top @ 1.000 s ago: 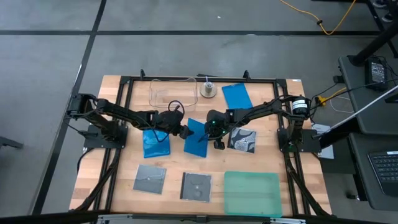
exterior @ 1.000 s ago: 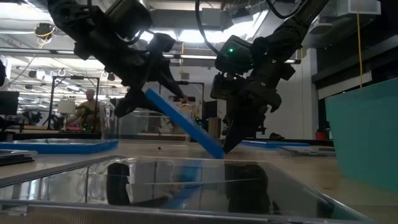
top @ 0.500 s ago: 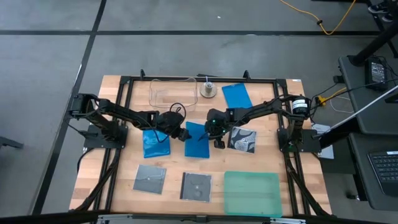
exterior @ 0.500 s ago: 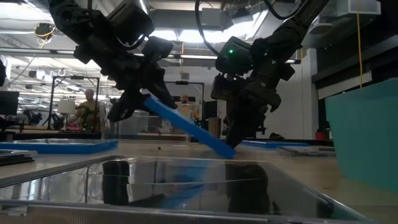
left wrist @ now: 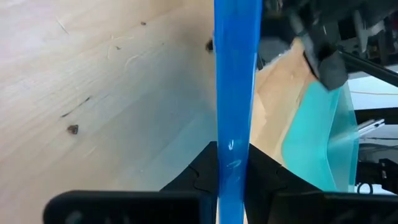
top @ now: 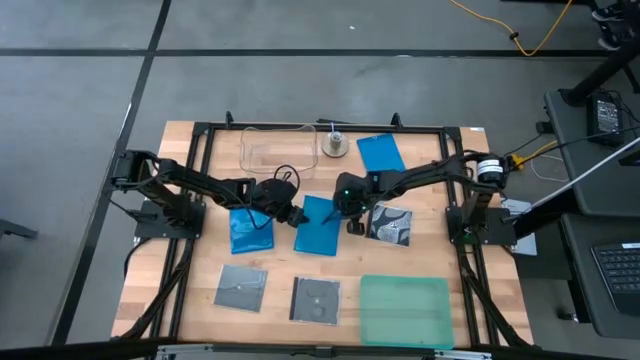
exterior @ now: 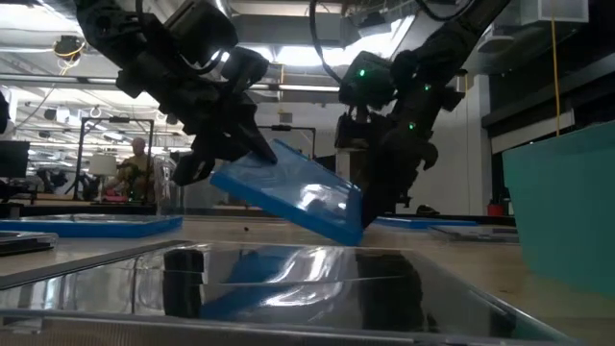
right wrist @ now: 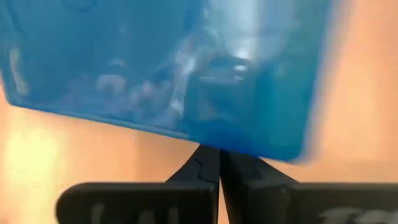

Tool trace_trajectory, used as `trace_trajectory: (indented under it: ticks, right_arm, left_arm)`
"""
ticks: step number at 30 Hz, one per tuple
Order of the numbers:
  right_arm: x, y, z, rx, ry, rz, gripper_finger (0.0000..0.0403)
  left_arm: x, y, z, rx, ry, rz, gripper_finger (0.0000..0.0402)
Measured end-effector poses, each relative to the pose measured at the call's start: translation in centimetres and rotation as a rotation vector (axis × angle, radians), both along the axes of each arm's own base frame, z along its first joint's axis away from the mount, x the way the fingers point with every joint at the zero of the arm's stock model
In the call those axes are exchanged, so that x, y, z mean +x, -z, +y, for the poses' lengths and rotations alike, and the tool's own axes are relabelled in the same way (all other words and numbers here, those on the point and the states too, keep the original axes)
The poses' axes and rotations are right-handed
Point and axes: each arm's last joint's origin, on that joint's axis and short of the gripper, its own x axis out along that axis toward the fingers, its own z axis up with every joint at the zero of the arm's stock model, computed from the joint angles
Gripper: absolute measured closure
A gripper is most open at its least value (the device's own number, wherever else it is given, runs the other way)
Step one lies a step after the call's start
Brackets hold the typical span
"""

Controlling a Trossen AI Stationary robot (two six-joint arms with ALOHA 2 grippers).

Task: Pick & place jewel cases by type
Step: Put the bottom right blue cd case into the green bin

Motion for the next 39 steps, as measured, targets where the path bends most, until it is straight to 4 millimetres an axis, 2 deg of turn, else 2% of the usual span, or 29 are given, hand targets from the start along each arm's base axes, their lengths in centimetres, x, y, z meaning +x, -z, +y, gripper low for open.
trace_trajectory:
  ticks: [4,8,17,22,28,31,35,39]
  right_arm:
    - [-0.9,-2.4,-0.2,-0.095,0.022,-0.015,0.0397]
    - [-2.1,-5.3,-0.5,-0.157,0.063,-0.068,0.0397]
    - [-5.9,-12.9,-0.3,-0.257,0.199,-0.280,0.0397]
    - [-9.0,-15.8,0.0,-0.269,0.277,-0.431,0.0397]
    - [-13.6,-16.3,1.0,-0.267,0.347,-0.608,0.0397]
    - [-15.3,-16.3,1.8,-0.251,0.334,-0.770,0.0397]
    - [-16.7,-16.6,2.5,-0.258,0.306,-0.926,0.0397]
    - [-17.1,-16.7,2.7,-0.288,0.288,-0.941,0.0397]
  left_arm:
    - [-0.3,-0.7,0.6,0.021,-0.005,-0.024,0.0372]
    - [-0.8,-2.3,1.5,0.053,-0.033,-0.082,0.0371]
    - [-3.3,-7.8,2.6,0.157,-0.062,-0.310,0.0372]
    - [-5.3,-10.6,2.7,0.215,-0.072,-0.427,0.0372]
    - [-7.4,-12.8,3.0,0.260,-0.098,-0.525,0.0372]
    - [-8.3,-13.6,3.2,0.248,-0.112,-0.564,0.0372]
    - [-9.4,-14.6,3.1,0.176,-0.129,-0.625,0.0372]
    - [-10.6,-15.5,3.0,0.131,-0.123,-0.680,0.0372]
